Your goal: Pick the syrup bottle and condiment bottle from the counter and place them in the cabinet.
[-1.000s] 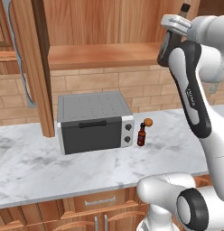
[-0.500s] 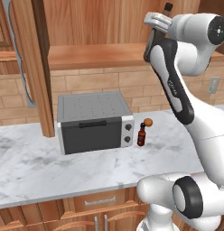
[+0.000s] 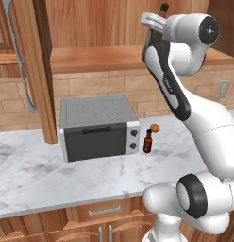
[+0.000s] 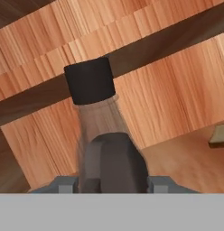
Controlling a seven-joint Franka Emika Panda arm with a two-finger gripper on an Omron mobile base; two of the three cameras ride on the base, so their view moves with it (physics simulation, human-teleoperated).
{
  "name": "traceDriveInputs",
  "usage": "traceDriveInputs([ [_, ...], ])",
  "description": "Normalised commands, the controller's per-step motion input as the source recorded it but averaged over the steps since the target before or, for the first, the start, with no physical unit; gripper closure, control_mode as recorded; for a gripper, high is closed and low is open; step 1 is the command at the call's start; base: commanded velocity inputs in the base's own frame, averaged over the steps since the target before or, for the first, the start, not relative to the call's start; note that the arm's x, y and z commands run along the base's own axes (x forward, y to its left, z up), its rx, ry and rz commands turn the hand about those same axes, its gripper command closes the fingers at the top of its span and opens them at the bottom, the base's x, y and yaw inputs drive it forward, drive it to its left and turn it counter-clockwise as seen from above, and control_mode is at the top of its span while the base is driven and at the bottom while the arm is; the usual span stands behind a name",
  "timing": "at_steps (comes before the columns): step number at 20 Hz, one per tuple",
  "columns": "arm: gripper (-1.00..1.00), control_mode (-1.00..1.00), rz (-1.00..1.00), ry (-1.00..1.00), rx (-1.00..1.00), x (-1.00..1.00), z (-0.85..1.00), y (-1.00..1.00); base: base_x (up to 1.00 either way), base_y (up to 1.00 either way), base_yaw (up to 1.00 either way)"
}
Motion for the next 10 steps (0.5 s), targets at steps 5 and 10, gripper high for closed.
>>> traceDriveInputs([
  [5, 1.00, -1.00, 0.02, 0.00, -0.03, 0.10, -0.04, 0.05, 0.00, 0.00, 0.00],
  [10, 1.00, -1.00, 0.05, -0.01, 0.00, 0.24, -0.04, 0.11, 0.00, 0.00, 0.00],
])
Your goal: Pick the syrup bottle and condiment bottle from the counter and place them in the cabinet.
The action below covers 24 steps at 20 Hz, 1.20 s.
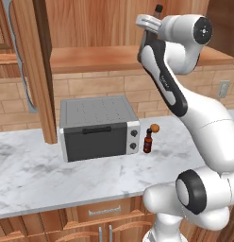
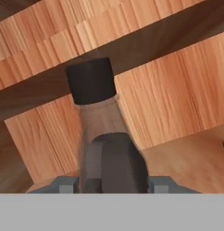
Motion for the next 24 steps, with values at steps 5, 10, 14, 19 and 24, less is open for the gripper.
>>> traceDriveInputs([
  [5, 1.00, -1.00, 0.07, 0.00, 0.00, 0.36, -0.01, 0.15, 0.00, 0.00, 0.00],
  [10, 1.00, -1.00, 0.06, 0.00, -0.05, 0.29, -0.04, 0.26, 0.00, 0.00, 0.00],
  [14, 1.00, -1.00, 0.06, -0.02, -0.11, 0.13, -0.16, 0.26, 0.00, 0.00, 0.00],
  [19, 1.00, -1.00, 0.02, -0.01, -0.07, 0.02, -0.08, 0.09, 0.00, 0.00, 0.00],
  [24, 1.00, -1.00, 0.00, 0.00, 0.00, 0.05, 0.00, 0.01, 0.00, 0.00, 0.00],
])
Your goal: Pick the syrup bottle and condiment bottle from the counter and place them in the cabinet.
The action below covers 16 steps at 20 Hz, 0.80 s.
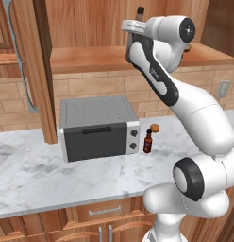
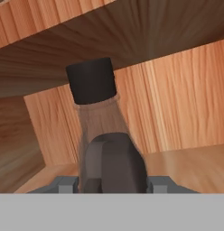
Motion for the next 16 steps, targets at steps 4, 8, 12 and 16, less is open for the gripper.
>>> traceDriveInputs([
  [4, 1.00, -1.00, 0.00, 0.01, 0.00, 0.34, 0.00, 0.10, 0.00, 0.00, 0.00],
  [8, 1.00, -1.00, 0.00, 0.01, 0.00, 0.50, 0.00, 0.21, 0.00, 0.00, 0.00],
  [12, 1.00, -1.00, 0.00, 0.00, 0.00, 0.50, -0.04, 0.21, 0.00, 0.00, 0.00],
  [16, 1.00, -1.00, 0.00, 0.00, -0.02, 0.47, -0.12, 0.17, 0.00, 0.00, 0.00],
])
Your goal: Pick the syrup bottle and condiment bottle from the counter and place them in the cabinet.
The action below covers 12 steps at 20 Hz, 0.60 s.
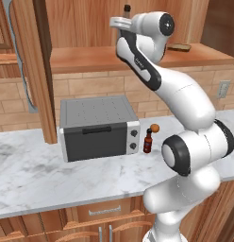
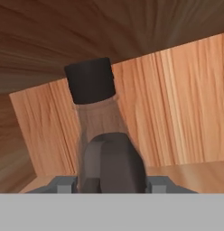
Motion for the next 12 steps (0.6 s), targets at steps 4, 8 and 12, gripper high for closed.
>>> traceDriveInputs([
  [4, 1.00, -1.00, 0.00, 0.00, -0.02, 0.36, -0.17, 0.07, 0.00, 0.00, 0.00],
  [8, -1.00, -1.00, 0.00, 0.00, -0.01, 0.27, -0.09, 0.06, 0.00, 0.00, 0.00],
  [12, -1.00, -1.00, 0.00, 0.00, -0.02, 0.02, 0.00, 0.00, 0.00, 0.00, 0.00],
])
